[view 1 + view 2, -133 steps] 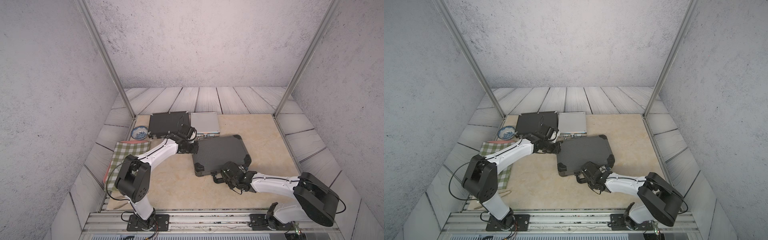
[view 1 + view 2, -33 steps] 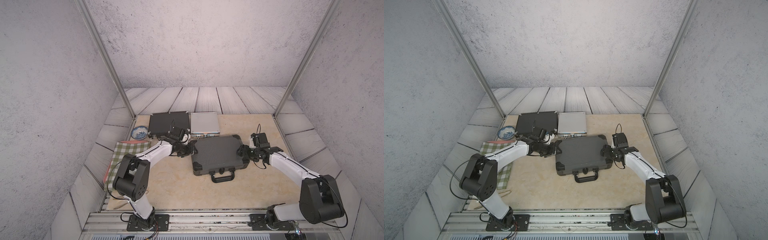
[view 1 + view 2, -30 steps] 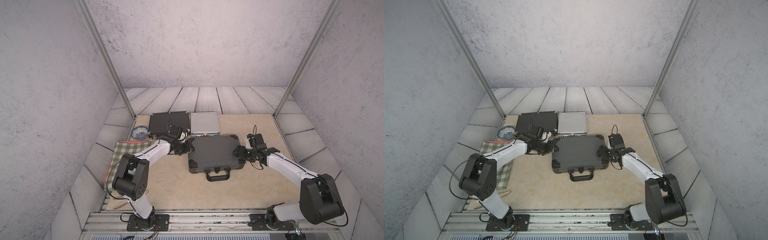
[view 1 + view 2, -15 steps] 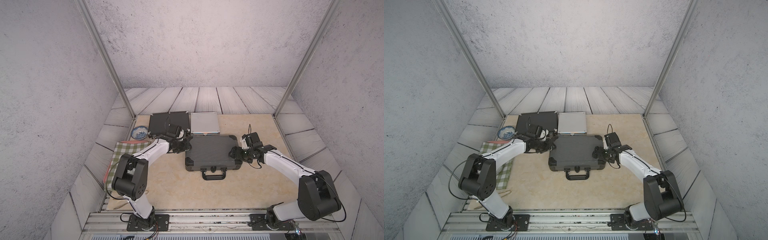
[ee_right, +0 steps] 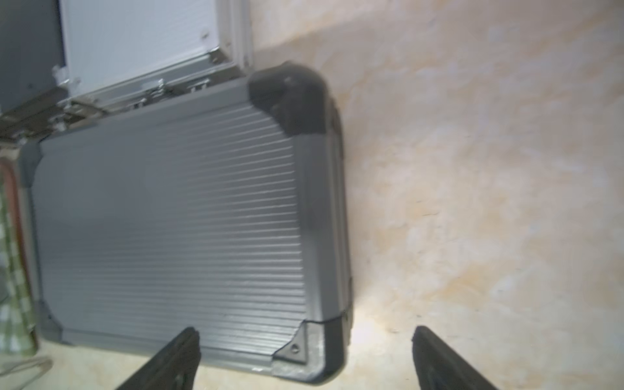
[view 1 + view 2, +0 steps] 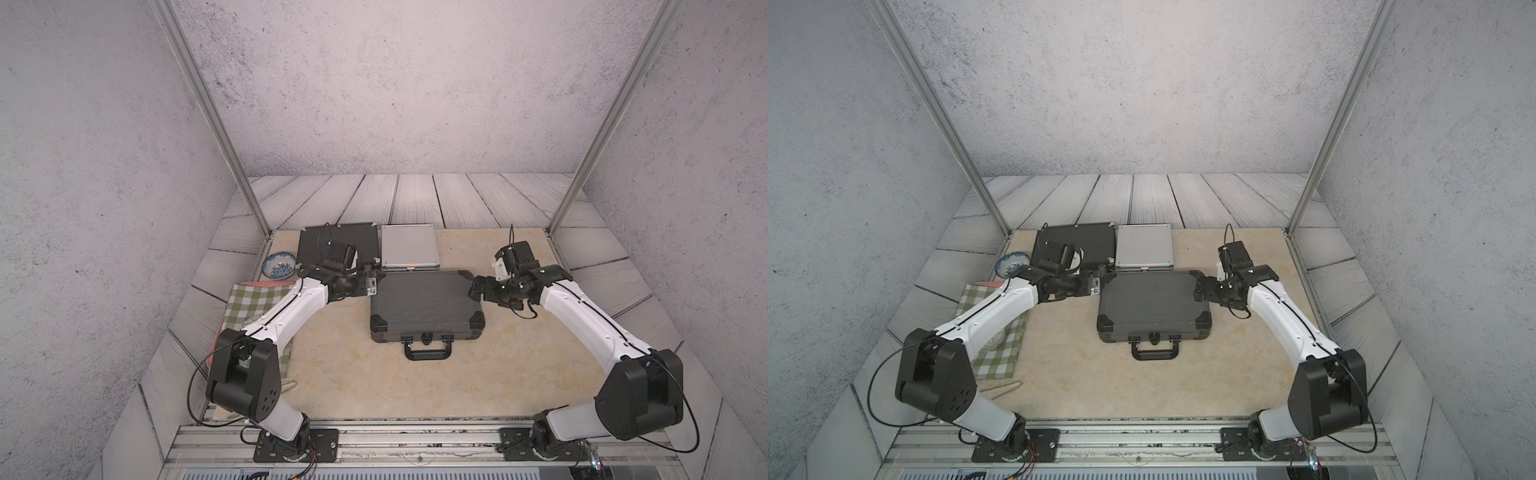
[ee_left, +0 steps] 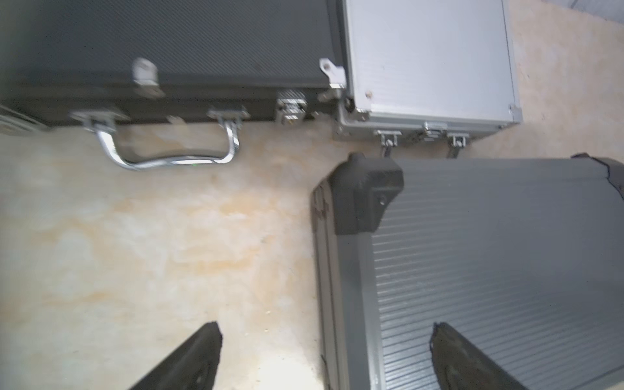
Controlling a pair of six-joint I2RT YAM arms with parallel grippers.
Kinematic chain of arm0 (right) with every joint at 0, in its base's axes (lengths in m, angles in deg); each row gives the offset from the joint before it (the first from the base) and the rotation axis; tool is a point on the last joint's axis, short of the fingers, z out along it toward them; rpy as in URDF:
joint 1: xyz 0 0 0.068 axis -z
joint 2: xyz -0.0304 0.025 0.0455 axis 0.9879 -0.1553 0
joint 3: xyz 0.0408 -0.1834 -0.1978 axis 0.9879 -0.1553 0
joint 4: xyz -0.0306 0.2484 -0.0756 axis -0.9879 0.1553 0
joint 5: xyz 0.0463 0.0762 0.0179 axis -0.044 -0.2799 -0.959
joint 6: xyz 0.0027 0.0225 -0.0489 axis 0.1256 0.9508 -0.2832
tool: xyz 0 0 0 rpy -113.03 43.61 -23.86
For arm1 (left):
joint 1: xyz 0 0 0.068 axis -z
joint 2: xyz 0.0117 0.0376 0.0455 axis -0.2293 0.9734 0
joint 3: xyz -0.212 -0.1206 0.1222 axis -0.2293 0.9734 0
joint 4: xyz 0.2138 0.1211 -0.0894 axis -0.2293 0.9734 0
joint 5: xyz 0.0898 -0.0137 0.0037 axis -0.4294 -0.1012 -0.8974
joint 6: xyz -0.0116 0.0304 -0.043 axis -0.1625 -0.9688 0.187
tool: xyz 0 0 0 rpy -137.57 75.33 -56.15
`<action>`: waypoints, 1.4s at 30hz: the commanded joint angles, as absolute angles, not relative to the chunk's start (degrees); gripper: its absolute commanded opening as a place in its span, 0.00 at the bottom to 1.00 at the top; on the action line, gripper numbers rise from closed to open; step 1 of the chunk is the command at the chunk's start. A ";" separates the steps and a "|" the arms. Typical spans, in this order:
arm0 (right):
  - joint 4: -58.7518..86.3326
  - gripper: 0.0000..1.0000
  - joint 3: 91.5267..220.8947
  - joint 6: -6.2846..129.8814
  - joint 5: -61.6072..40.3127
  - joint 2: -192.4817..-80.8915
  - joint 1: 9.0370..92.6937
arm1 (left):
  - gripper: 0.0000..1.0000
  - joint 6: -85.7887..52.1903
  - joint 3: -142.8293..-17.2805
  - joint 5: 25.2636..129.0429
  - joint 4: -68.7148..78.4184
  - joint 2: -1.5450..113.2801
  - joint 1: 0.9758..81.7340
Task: Close the poker set cases
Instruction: Adjust the poker set case at the center of the board, then reset both arms
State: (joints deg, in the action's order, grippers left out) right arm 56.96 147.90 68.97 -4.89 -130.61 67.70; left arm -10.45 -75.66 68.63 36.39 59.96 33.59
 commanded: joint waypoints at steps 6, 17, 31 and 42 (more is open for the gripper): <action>35.03 0.99 136.62 61.81 8.57 -122.98 73.44 | 0.99 -13.31 -61.63 39.05 17.56 51.33 30.66; 14.67 0.99 121.25 57.08 17.96 -119.72 79.63 | 1.00 -23.99 -47.51 35.88 -0.75 48.60 22.26; -9.63 0.99 108.55 55.04 16.06 -124.46 83.13 | 0.99 -29.90 -34.64 49.16 -25.25 51.89 15.46; -28.34 0.99 103.00 51.24 6.47 -132.41 83.27 | 0.99 -32.12 -30.73 55.19 -39.63 59.62 14.57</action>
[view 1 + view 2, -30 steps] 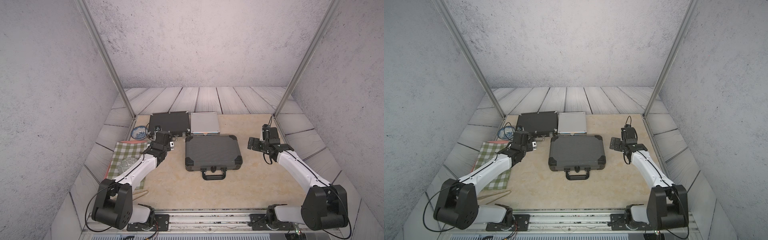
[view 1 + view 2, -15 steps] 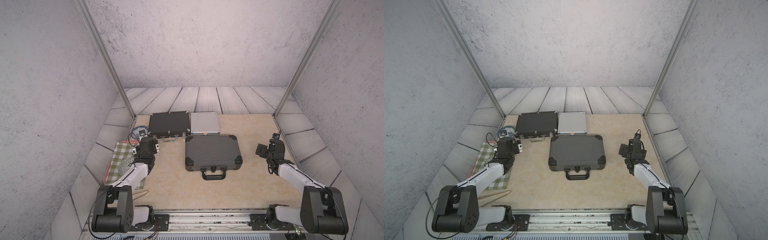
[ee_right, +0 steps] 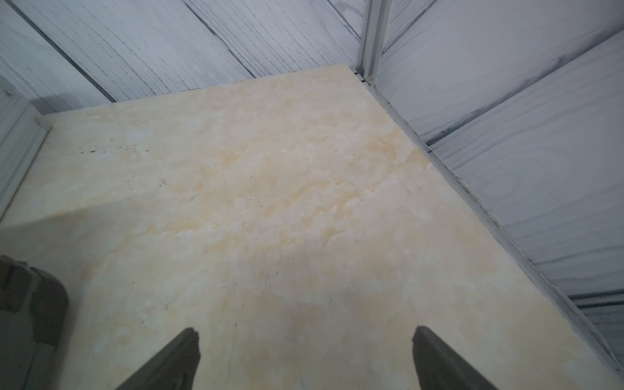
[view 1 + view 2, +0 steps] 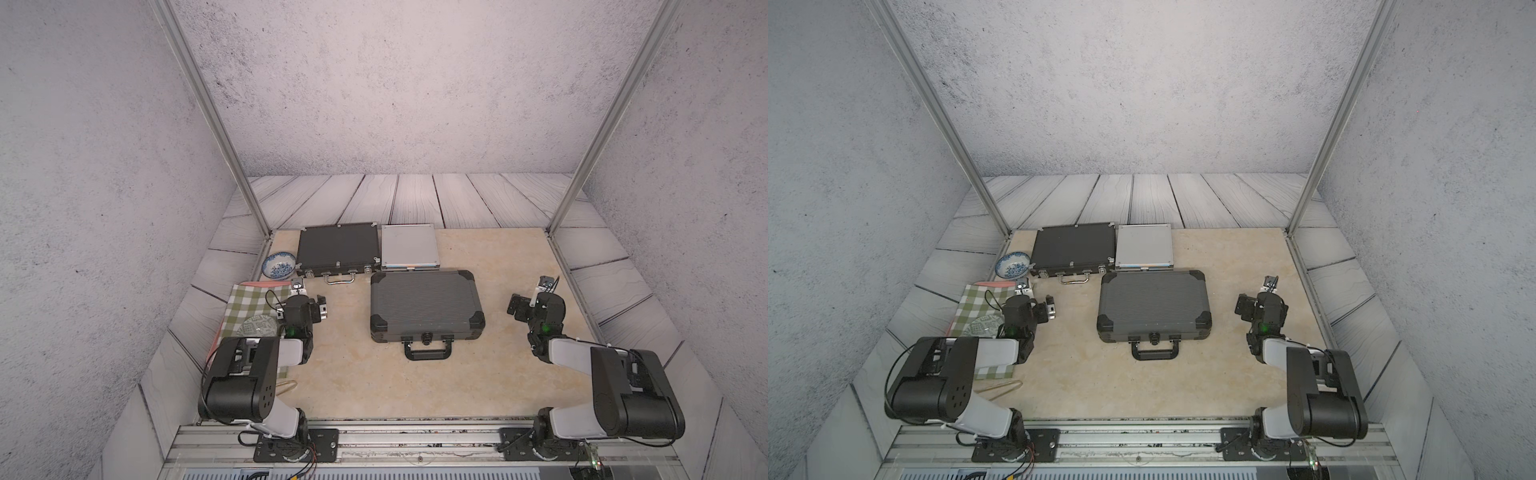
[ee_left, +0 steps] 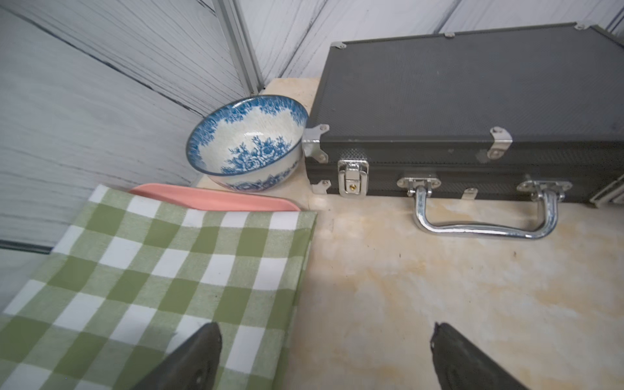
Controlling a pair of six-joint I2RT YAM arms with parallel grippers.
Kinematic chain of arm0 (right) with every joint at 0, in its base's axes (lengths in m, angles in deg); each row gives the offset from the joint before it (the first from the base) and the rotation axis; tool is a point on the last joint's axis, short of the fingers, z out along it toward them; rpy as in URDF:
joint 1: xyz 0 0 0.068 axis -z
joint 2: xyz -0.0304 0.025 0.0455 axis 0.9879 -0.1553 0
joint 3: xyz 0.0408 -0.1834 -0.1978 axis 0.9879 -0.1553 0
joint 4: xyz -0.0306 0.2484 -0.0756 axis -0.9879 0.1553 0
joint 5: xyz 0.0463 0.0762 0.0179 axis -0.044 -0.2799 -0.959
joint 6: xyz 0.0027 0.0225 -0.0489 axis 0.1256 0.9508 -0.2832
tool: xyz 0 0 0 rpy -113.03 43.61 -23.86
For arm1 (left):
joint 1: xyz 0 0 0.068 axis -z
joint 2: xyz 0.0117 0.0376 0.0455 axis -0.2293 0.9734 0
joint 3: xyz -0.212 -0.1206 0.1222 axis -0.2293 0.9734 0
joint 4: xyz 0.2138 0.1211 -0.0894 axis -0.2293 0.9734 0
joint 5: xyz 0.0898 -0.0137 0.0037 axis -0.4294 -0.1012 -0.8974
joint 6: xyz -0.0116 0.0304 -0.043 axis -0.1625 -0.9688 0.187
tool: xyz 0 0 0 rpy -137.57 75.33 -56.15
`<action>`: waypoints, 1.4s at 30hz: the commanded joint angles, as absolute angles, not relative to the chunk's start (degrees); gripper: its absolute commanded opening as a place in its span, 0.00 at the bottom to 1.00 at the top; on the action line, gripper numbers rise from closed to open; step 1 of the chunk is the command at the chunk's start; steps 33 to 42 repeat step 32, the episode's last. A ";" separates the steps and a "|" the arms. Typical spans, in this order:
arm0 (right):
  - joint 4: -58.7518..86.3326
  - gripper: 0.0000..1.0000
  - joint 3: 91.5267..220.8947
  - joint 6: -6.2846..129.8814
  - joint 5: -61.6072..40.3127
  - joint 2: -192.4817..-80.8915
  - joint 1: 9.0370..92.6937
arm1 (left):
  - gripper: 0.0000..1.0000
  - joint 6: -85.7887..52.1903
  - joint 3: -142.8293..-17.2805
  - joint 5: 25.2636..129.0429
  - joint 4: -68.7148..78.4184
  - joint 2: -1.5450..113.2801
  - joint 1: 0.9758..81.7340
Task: Close the poker set cases
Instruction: Reset both arms
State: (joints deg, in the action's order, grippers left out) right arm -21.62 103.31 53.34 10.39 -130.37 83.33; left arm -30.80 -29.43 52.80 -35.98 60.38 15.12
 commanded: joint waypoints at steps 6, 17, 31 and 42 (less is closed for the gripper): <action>-28.99 0.99 104.46 49.77 4.20 -135.78 82.74 | 0.99 -32.96 -33.49 57.02 -35.19 60.32 14.53; -28.29 0.99 104.86 49.51 5.03 -135.73 82.38 | 0.99 -32.88 -33.32 57.01 -35.24 60.06 14.52; -26.95 0.99 105.68 48.46 6.84 -136.05 81.07 | 0.99 -32.88 -33.32 57.01 -35.22 60.05 14.57; -26.93 0.99 105.65 48.47 6.81 -136.04 81.07 | 0.99 -32.88 -33.32 57.01 -35.18 59.96 14.51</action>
